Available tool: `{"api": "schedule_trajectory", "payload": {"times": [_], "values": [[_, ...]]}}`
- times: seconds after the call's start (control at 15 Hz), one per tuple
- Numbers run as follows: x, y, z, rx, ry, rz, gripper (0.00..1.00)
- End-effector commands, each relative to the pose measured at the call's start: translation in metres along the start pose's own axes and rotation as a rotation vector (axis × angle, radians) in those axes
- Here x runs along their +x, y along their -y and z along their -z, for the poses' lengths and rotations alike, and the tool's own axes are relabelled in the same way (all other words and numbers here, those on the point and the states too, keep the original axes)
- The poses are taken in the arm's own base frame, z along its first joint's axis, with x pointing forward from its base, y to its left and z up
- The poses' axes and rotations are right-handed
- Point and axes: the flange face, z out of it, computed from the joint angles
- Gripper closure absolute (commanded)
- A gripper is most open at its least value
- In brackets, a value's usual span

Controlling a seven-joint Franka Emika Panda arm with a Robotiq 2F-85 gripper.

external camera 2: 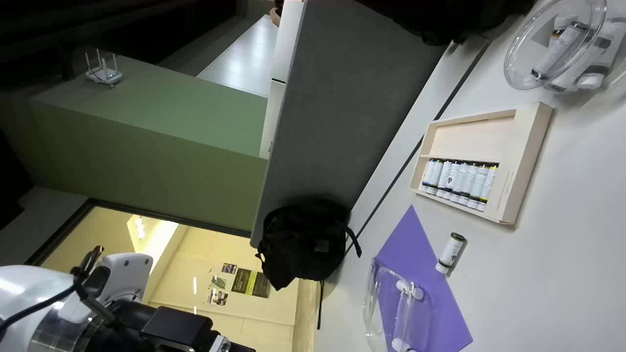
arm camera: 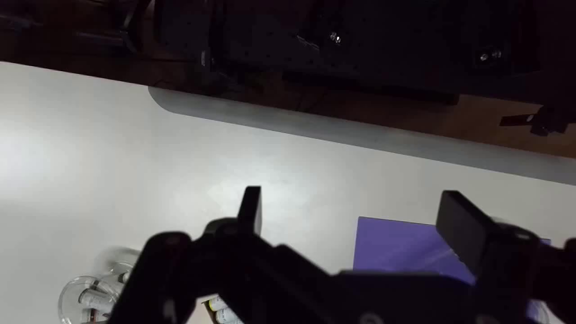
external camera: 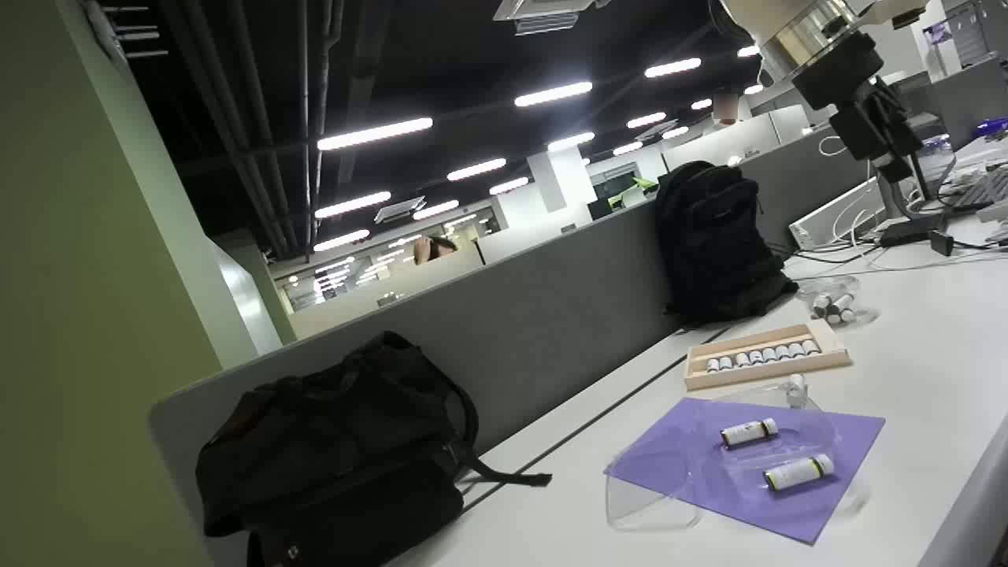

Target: Move a bottle from the table to the clear container

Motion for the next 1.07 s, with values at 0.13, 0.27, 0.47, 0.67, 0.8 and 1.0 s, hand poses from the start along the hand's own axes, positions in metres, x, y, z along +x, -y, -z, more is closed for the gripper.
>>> {"api": "schedule_trajectory", "payload": {"times": [0.13, 0.27, 0.47, 0.67, 0.8, 1.0], "values": [[0.000, 0.000, 0.000, 0.000, 0.000, 0.000, 0.00], [0.000, 0.000, 0.000, 0.000, 0.000, 0.000, 0.00], [0.000, 0.000, 0.000, 0.000, 0.000, 0.000, 0.00], [0.016, -0.015, 0.003, 0.052, -0.054, -0.104, 0.00], [0.032, -0.032, 0.001, 0.100, -0.131, -0.183, 0.00], [0.062, -0.057, -0.014, 0.156, -0.228, -0.312, 0.00]]}}
